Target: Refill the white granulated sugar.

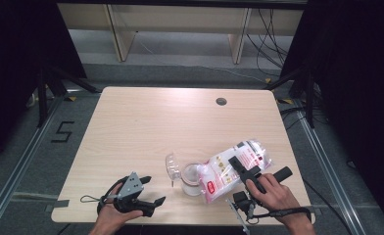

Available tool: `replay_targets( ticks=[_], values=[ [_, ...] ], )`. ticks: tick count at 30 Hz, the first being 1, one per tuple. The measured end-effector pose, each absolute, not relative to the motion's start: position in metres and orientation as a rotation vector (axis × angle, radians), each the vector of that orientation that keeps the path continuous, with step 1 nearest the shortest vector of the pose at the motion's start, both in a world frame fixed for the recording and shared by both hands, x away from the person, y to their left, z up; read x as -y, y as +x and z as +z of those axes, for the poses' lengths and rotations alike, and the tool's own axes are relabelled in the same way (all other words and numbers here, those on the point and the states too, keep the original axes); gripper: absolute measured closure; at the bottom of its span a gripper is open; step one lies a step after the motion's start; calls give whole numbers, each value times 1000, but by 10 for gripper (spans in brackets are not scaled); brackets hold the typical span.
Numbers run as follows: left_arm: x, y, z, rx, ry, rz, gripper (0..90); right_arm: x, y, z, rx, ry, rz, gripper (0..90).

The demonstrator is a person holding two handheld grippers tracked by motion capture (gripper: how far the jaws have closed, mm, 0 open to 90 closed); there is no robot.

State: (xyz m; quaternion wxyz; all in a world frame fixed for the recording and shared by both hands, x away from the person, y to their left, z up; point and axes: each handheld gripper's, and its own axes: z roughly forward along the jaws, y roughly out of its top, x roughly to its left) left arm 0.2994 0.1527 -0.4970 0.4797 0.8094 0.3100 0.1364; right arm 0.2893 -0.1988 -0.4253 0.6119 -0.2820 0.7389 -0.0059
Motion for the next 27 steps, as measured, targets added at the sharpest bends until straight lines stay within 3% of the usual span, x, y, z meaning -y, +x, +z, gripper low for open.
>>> replay_targets(
  ticks=[27],
  values=[
    [-153,300,-496,-754,1973,348,153,199,288,-425,-1702,-657,-2,690]
  ],
)
